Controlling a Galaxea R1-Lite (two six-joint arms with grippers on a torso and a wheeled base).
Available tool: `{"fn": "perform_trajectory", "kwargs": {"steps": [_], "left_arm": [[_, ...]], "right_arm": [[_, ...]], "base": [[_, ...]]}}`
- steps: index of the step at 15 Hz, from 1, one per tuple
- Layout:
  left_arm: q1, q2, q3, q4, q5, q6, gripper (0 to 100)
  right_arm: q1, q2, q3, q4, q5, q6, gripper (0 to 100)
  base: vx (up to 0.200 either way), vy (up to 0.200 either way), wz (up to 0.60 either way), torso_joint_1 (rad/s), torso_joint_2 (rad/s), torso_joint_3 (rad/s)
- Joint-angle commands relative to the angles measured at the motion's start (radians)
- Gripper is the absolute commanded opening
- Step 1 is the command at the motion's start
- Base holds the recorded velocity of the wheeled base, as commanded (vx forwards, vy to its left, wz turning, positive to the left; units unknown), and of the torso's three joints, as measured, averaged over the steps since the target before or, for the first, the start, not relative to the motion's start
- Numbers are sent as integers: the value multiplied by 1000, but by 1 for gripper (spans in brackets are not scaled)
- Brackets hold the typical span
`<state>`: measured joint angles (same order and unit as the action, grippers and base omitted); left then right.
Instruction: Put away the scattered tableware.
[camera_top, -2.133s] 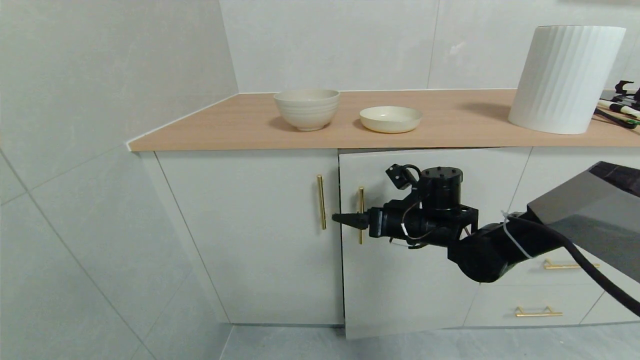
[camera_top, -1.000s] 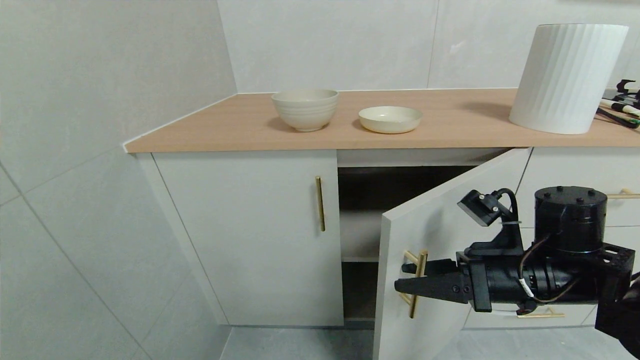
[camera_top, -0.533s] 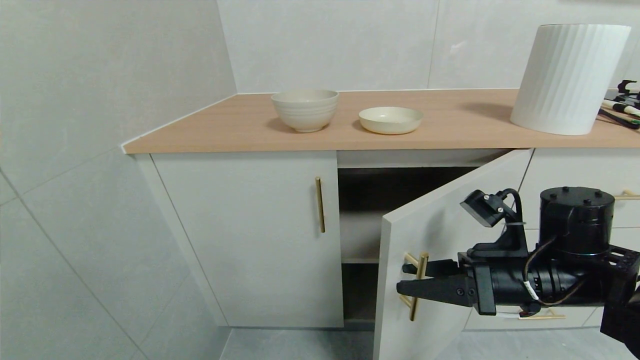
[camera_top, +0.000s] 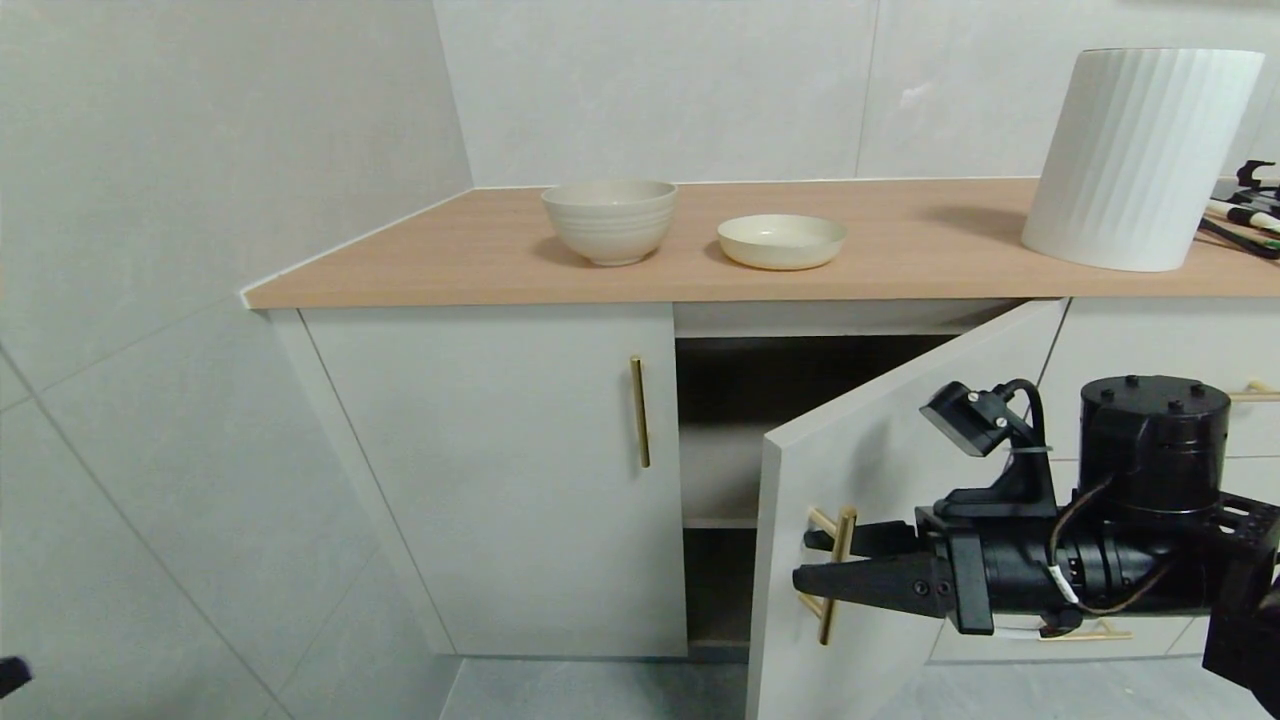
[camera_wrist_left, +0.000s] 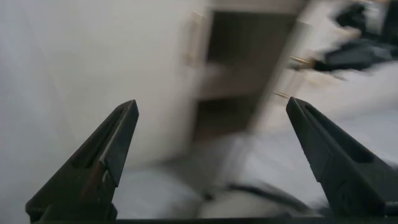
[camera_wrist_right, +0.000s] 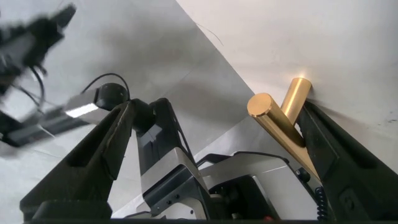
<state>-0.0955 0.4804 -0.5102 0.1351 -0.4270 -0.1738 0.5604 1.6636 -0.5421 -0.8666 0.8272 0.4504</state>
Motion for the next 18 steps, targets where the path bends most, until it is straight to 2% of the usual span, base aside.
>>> {"fn": "perform_trajectory", "kwargs": {"steps": [1, 4, 5, 6, 7, 12, 13, 15, 16, 18], "left_arm": [[-75, 443, -102, -104, -176, -21, 100], [-236, 793, -85, -327, -182, -27, 100], [-250, 830, -82, -354, -182, -27, 100], [-305, 965, -67, -483, -182, -27, 100], [-329, 1035, -59, -555, -180, -30, 100], [-378, 1261, -40, -776, -179, -32, 100], [-382, 1285, -36, -802, -182, -39, 100], [-424, 1348, -27, -856, -173, -73, 100], [-434, 1371, -16, -913, -168, -75, 100], [-452, 1385, -11, -960, -165, -81, 100]], "right_arm": [[1, 1, 1, 1, 0, -1, 100], [1, 1, 2, 1, 0, -1, 100], [1, 1, 2, 1, 0, -1, 100], [4, 1, 4, 1, 0, -1, 100], [3, 1, 4, 1, 0, -1, 100], [4, 1, 10, 1, 0, -1, 100], [4, 4, 11, 1, 0, -1, 100], [4, 5, 16, 1, 0, -3, 100], [4, 5, 16, -5, 0, -3, 100], [4, 7, 18, -12, 0, -1, 100]], "base": [[0, 0, 0, 0, 0, 0], [0, 0, 0, 0, 0, 0], [0, 0, 0, 0, 0, 0], [0, 0, 0, 0, 0, 0], [0, 0, 0, 0, 0, 0], [0, 0, 0, 0, 0, 0], [0, 0, 0, 0, 0, 0], [0, 0, 0, 0, 0, 0], [0, 0, 0, 0, 0, 0], [0, 0, 0, 0, 0, 0]]}}
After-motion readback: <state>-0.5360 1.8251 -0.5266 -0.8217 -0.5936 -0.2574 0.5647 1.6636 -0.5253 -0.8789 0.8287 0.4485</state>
